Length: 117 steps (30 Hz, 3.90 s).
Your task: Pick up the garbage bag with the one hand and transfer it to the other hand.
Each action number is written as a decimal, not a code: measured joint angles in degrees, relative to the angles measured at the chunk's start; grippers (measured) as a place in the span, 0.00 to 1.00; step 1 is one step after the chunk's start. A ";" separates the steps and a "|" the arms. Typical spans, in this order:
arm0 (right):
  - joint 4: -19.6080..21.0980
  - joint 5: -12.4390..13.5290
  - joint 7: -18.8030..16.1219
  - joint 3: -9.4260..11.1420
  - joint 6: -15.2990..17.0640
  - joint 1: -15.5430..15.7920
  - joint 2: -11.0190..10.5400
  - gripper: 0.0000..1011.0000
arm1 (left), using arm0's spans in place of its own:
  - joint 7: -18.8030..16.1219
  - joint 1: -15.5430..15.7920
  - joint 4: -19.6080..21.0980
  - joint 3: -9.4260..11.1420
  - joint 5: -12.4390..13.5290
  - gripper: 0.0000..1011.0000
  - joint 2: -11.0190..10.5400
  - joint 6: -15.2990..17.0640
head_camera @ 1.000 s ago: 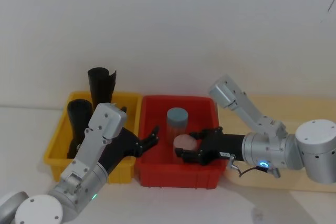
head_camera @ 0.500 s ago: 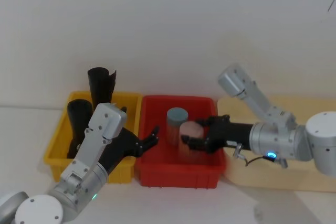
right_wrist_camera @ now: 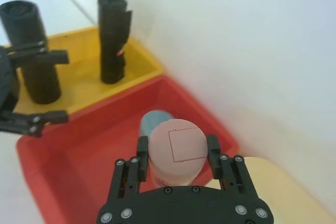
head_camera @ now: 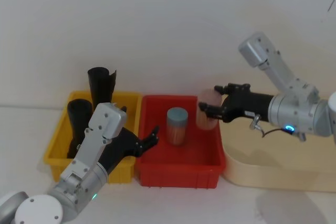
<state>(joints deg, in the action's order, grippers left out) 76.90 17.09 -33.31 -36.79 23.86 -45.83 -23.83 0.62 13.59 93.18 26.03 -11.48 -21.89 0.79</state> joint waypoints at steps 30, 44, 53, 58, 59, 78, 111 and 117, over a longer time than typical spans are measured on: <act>2.27 -3.26 2.87 4.19 5.07 0.90 -6.91 0.64 | 0.00 0.00 0.00 0.00 0.00 0.99 0.00 0.00; 4.05 -3.39 2.87 4.99 7.05 3.22 -9.22 0.99 | 0.00 0.00 0.00 0.00 0.00 0.99 0.00 0.00; 4.47 -3.45 2.86 5.14 7.49 3.75 -9.76 0.99 | 0.25 0.12 0.02 -0.01 -0.03 0.99 0.03 0.02; 4.60 -3.46 2.85 5.20 7.64 3.94 -9.96 0.99 | 1.88 0.71 0.73 -0.07 -0.79 0.99 -0.11 0.83; 4.62 -3.45 2.85 5.20 7.67 3.97 -9.98 0.99 | 2.43 0.84 1.08 -0.12 -1.16 0.99 -0.19 1.31; 4.82 -3.46 2.85 5.28 7.88 4.21 -10.23 0.99 | 3.30 -3.51 11.34 -4.26 -6.53 0.99 -2.32 13.34; 4.86 -3.44 2.85 5.28 7.91 4.28 -10.30 0.99 | -9.29 -18.93 27.93 -16.43 -7.56 0.99 -3.12 29.19; 4.86 -3.44 2.85 5.28 7.92 4.28 -10.30 0.99 | -8.96 -17.13 26.05 -17.05 -7.00 0.99 -3.61 29.25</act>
<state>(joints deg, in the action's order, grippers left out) 81.76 13.65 -30.46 -31.51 31.77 -41.55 -34.13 -8.33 -3.54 119.23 8.97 -18.48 -25.51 30.04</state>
